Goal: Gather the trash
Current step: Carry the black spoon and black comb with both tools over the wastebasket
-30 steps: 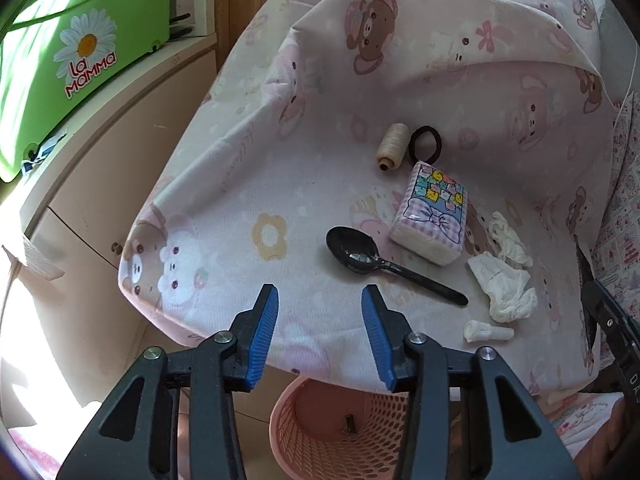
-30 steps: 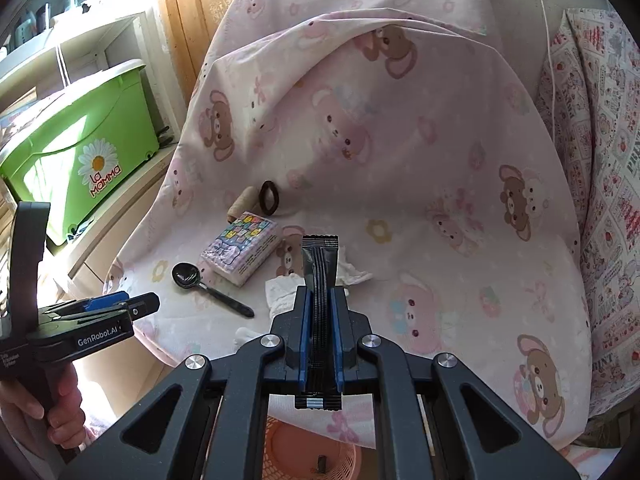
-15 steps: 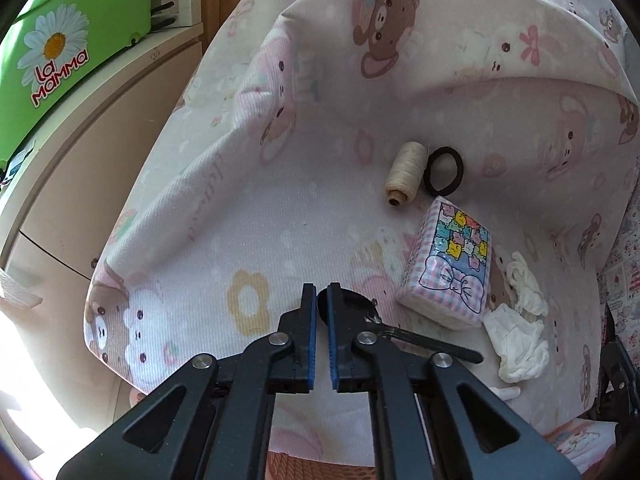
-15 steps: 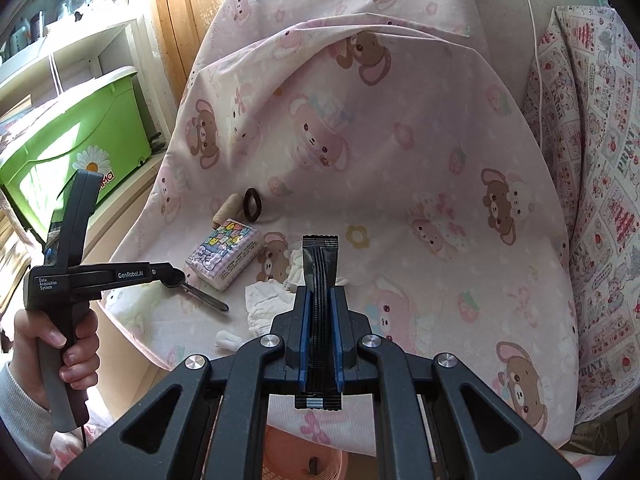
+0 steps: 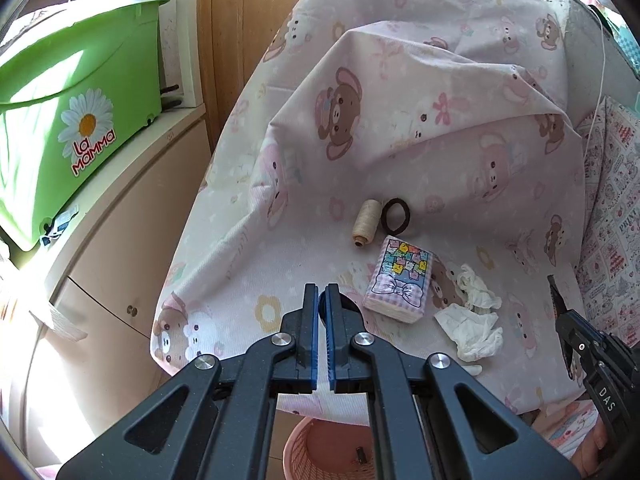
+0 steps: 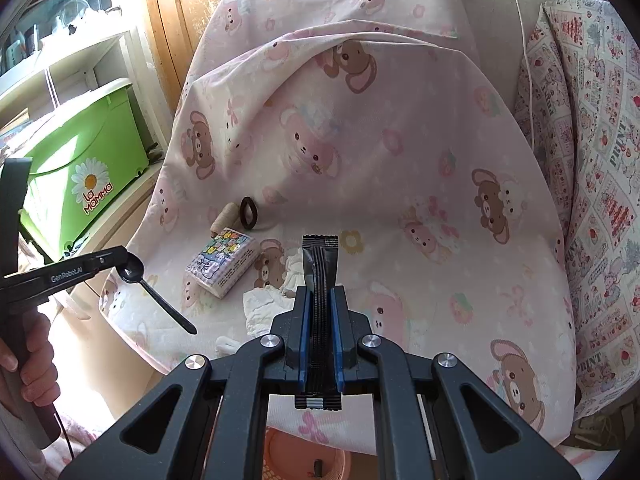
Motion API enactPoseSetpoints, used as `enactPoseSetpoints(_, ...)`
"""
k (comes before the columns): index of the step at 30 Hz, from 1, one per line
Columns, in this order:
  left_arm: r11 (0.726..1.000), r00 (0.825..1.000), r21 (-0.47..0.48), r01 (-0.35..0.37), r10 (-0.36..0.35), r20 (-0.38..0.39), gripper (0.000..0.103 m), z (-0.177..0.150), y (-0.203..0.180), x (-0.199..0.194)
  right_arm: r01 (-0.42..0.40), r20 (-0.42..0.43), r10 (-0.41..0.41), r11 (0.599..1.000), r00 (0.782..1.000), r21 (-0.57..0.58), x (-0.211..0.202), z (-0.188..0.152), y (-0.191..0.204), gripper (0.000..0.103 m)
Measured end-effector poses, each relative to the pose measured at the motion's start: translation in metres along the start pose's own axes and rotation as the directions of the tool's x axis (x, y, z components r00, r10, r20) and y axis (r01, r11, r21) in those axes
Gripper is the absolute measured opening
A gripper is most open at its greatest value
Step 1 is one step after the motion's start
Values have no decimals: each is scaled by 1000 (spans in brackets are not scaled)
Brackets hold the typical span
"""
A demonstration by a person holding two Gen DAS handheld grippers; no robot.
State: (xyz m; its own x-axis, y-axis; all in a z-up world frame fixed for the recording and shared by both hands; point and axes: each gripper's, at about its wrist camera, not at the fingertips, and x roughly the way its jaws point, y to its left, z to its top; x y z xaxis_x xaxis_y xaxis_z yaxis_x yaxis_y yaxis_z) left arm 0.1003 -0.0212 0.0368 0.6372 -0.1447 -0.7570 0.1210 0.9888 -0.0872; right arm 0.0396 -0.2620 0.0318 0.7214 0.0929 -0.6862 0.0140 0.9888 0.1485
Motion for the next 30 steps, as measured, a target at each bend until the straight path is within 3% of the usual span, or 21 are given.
enactPoseSetpoints(9,1000,1000,-3,15,-15,4,3,-6,1,-18,-11,10,11,1000,1000,6,-7,-2,-2,11)
enactPoseSetpoints(14,999,999,25,32,-32,6,3,-14,-4,-36,-59,10,59,998,998,3,-13,-5,-1,11)
enactPoseSetpoints(19,989,990,38,140,-141,23,3,-28,-5,-57,-168,-18,168,986,986,7,-21,-11,7,11)
enactPoseSetpoints(23,987,990,78,138,-139,0,3,-44,-12,-56,-232,-44,232,973,972,3,-28,-18,14,11)
enactPoseSetpoints(30,990,992,85,117,-111,-64,3,-80,-21,-29,-262,-100,257,964,961,-44,-31,-39,34,11)
